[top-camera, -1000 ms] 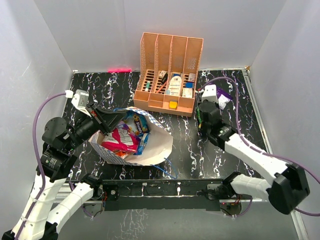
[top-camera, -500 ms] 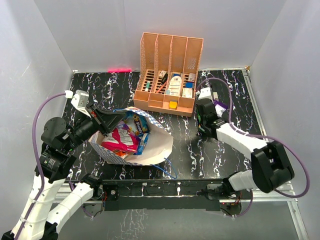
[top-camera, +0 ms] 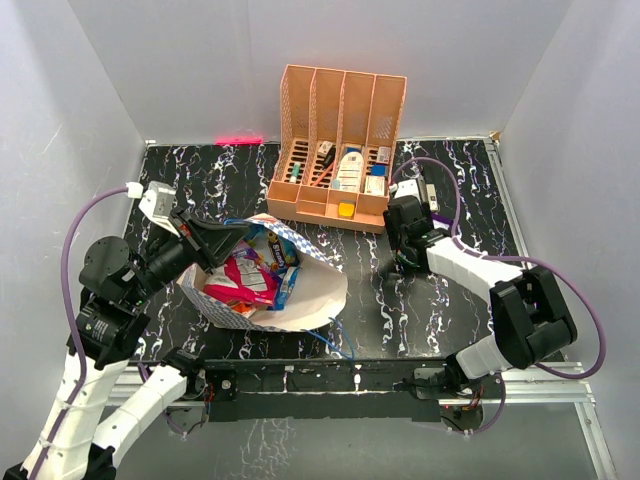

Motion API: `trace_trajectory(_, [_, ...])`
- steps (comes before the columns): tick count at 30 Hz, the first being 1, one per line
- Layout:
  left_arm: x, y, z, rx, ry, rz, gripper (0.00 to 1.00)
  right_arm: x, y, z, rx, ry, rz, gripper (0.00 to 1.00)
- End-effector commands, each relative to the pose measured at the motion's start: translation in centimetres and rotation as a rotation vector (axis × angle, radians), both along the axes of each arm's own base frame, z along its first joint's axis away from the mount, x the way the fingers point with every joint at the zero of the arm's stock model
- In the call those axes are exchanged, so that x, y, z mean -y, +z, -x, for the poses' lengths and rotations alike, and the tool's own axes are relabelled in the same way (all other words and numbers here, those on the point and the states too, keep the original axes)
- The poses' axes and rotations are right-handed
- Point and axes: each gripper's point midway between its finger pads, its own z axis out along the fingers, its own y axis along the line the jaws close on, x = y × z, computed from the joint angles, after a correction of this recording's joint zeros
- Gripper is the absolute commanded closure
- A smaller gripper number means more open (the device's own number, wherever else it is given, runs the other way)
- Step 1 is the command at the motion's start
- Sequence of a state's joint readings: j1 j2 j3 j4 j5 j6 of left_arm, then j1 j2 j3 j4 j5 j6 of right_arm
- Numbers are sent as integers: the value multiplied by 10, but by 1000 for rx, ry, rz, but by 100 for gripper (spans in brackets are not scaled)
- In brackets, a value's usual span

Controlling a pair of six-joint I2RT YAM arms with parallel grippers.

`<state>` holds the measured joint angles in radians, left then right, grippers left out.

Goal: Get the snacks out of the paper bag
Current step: Place the snack at the center of the board.

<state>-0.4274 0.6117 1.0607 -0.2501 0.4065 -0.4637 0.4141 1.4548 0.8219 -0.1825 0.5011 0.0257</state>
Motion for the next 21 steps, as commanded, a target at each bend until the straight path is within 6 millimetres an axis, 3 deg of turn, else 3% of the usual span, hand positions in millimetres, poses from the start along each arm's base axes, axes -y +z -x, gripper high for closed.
trace_trajectory(1, [-1, 30, 11, 101, -25, 32, 100, -17, 26, -4, 30, -11, -134, 35])
trace_trajectory(10, [4, 31, 9, 92, -50, 32, 100, -24, 87, -4, 179, 1, -259, 15])
trace_trajectory(13, [5, 32, 9, 92, -54, 38, 100, -15, 94, -6, 230, -45, -270, 13])
trace_trajectory(16, [6, 33, 10, 91, -58, 46, 100, -6, 92, -8, 256, -100, -350, 36])
trace_trajectory(21, [6, 32, 11, 80, -62, 47, 100, 5, 69, -10, 232, -143, -451, 60])
